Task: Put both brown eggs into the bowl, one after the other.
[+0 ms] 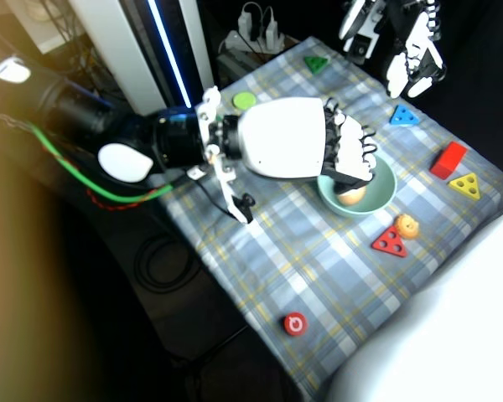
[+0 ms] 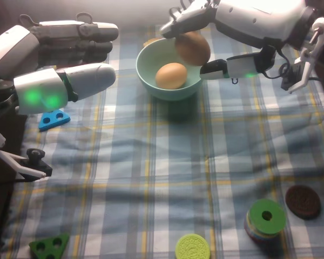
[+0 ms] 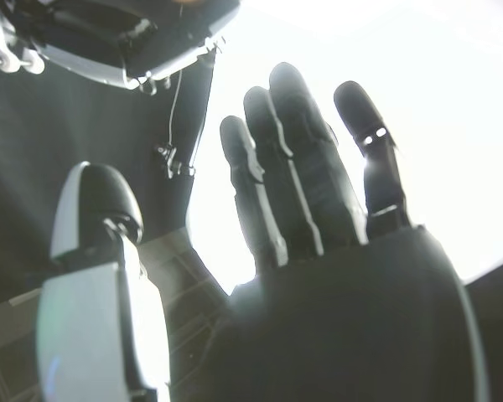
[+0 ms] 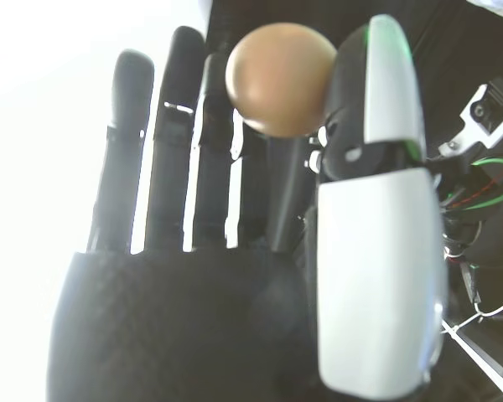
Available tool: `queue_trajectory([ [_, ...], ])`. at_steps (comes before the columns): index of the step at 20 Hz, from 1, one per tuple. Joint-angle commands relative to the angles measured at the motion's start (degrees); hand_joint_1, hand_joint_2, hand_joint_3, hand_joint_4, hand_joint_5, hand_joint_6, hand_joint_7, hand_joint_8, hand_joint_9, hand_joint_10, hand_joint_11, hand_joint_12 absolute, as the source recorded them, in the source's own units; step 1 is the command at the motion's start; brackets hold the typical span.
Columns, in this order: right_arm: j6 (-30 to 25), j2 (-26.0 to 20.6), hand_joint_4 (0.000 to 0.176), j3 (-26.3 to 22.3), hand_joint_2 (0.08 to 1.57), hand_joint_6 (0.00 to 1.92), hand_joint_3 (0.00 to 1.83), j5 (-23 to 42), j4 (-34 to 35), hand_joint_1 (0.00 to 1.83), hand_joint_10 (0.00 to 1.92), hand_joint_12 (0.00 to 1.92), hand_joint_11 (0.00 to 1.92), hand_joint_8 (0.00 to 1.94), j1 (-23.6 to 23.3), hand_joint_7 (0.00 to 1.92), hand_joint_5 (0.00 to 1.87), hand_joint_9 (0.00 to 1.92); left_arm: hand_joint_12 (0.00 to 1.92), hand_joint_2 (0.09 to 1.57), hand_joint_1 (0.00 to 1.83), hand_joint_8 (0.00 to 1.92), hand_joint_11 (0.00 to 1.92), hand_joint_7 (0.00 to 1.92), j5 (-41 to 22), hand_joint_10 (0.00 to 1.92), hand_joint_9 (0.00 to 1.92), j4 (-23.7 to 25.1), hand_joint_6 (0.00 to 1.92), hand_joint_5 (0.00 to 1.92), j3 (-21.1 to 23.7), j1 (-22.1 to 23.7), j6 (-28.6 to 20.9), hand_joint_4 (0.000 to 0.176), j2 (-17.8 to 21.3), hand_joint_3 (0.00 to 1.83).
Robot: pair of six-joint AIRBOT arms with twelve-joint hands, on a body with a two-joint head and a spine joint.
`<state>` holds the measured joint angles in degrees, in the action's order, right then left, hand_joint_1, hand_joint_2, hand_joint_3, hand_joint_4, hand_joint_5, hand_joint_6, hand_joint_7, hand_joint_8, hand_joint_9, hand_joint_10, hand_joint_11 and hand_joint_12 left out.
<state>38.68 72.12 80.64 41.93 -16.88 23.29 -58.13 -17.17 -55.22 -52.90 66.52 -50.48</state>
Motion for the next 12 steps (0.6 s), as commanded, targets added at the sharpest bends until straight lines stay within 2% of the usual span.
queue_trajectory([
  [1, 0.07, -0.35, 0.116, -0.05, 1.03, 0.0, 0.0, 6.58, 1.84, 1.14, 0.26, 1.28, 0.0, 0.02, -0.95, 0.47, 0.39, 0.37, 1.03, 0.97, 0.79, 0.0, 0.0, 0.75, -6.86, 0.02, 0.74, 0.33, 0.0, 0.72, -0.21, 0.57, -0.91, 0.114, 0.14, 0.0],
  [2, 0.07, -0.36, 0.117, -0.07, 1.03, 0.0, 0.0, 6.56, 1.88, 1.13, 0.17, 1.22, 0.0, 0.0, -0.95, 0.44, 0.37, 0.38, 0.98, 0.97, 0.79, 0.0, 0.02, 0.75, -6.94, 0.01, 0.74, 0.33, 0.0, 0.73, -0.21, 0.55, -1.04, 0.121, 0.14, 0.0],
  [3, 0.07, -0.36, 0.109, -0.07, 1.03, 0.0, 0.0, 6.45, 1.9, 1.12, 0.11, 1.07, 0.0, 0.0, -0.95, 0.41, 0.34, 0.35, 0.98, 0.96, 0.81, 0.0, 0.04, 0.75, -7.02, 0.01, 0.74, 0.33, 0.01, 0.74, -0.21, 0.55, -1.17, 0.118, 0.12, 0.0],
  [5, 0.07, -0.36, 0.112, -0.07, 1.03, 0.0, 0.0, 6.25, 1.92, 1.13, 0.04, 0.97, 0.0, 0.0, -0.95, 0.39, 0.32, 0.35, 0.99, 0.96, 0.82, 0.0, 0.05, 0.76, -7.14, 0.01, 0.74, 0.33, 0.01, 0.77, -0.21, 0.55, -1.45, 0.092, 0.09, 0.0],
  [6, 0.07, -0.36, 0.101, -0.23, 1.01, 0.0, 0.0, 6.29, 2.07, 1.14, 0.03, 1.01, 0.0, 0.0, -0.95, 0.4, 0.33, 0.37, 1.04, 0.96, 0.81, 0.0, 0.06, 0.76, -7.53, 0.01, 0.74, 0.34, 0.0, 0.78, -0.22, 0.43, -2.01, 0.076, 0.12, 0.0],
  [8, 0.06, -1.97, 0.085, -1.36, 0.99, 0.01, 0.0, 7.66, 2.66, 1.15, 0.03, 1.12, 0.0, 0.01, -0.88, 0.44, 0.37, 0.43, 1.07, 0.97, 0.78, 0.0, 0.04, 0.75, -9.56, 0.0, 0.72, 0.67, 0.0, 0.77, -0.22, -0.07, -4.14, 0.078, 0.25, 0.0],
  [10, 0.06, -4.66, 0.077, -3.31, 1.03, 0.0, 0.01, 11.95, 5.24, 1.12, 0.02, 1.05, 0.0, 0.0, 1.56, 0.43, 0.38, 0.43, 1.03, 0.98, 0.84, 0.0, 0.0, 0.73, -12.48, 0.0, 0.67, 1.34, 0.0, 0.76, -0.22, -0.67, -7.25, 0.044, 0.59, 0.0],
  [11, 0.06, -6.6, 0.077, -4.79, 1.07, 0.0, 0.01, 15.64, 7.49, 1.06, 0.01, 1.01, 0.0, 0.0, 3.41, 0.42, 0.38, 0.43, 1.19, 0.98, 0.87, 0.0, 0.02, 0.71, -14.5, 0.0, 0.65, 2.14, 0.0, 0.77, -0.34, -0.96, -9.97, 0.01, 0.87, 0.0],
  [12, 0.06, -7.73, 0.056, -5.84, 1.11, 0.0, 0.01, 18.63, 9.44, 0.96, 0.01, 0.99, 0.02, 0.0, 5.42, 0.45, 0.39, 0.47, 1.27, 0.99, 0.9, 0.0, 0.05, 0.7, -16.24, 0.0, 0.64, 2.92, 0.0, 0.72, -0.7, -1.19, -12.54, 0.014, 1.03, 0.0],
])
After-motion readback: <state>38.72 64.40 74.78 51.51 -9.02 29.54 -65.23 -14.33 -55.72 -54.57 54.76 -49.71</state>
